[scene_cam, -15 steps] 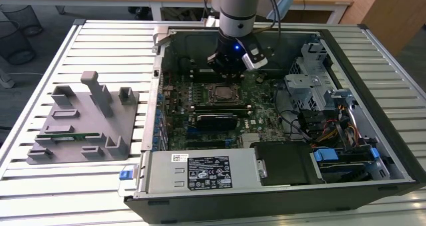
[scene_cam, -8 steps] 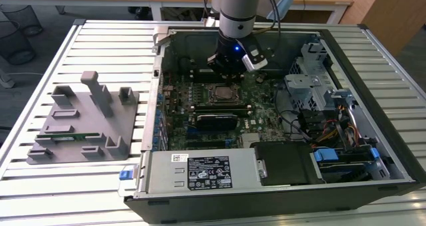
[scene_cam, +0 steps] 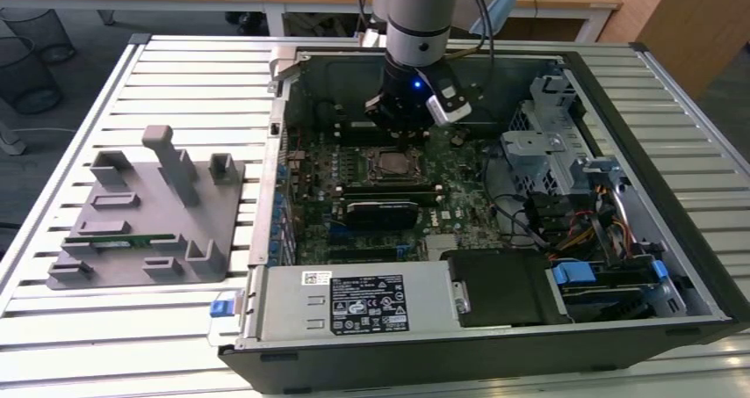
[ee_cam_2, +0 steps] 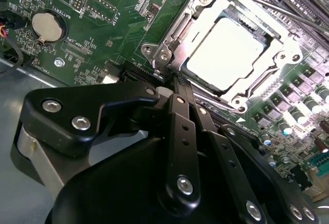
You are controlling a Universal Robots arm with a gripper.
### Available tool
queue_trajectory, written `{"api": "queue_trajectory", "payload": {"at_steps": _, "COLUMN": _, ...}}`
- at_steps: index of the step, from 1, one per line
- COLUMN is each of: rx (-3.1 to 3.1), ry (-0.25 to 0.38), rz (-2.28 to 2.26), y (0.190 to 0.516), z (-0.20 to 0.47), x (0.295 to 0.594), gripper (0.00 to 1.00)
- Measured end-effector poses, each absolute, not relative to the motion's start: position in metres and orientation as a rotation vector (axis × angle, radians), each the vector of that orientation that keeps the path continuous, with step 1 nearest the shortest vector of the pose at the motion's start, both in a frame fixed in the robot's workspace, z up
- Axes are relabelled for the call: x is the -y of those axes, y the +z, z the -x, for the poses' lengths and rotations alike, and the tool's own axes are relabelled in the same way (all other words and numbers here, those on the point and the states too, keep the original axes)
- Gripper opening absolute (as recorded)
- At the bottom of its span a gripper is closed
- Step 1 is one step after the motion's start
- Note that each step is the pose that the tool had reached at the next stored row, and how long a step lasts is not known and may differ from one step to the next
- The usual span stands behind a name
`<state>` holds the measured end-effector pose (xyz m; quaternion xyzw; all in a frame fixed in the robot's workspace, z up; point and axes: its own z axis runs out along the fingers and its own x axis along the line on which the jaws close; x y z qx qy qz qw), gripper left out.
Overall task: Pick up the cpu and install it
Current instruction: 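Install the first cpu locking lever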
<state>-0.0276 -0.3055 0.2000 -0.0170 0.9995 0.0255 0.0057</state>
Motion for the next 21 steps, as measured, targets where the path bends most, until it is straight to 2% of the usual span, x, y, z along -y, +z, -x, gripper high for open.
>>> {"api": "queue_trajectory", "payload": {"at_steps": 8, "rx": -3.131, "ry": 0.066, "rz": 0.053, "y": 0.1966, "z": 0.0272, "x": 0.3067, "gripper": 0.11}}
{"api": "queue_trajectory", "payload": {"at_steps": 21, "rx": -3.131, "ry": 0.079, "rz": 0.053, "y": 0.1950, "z": 0.0266, "x": 0.3051, "gripper": 0.11}}
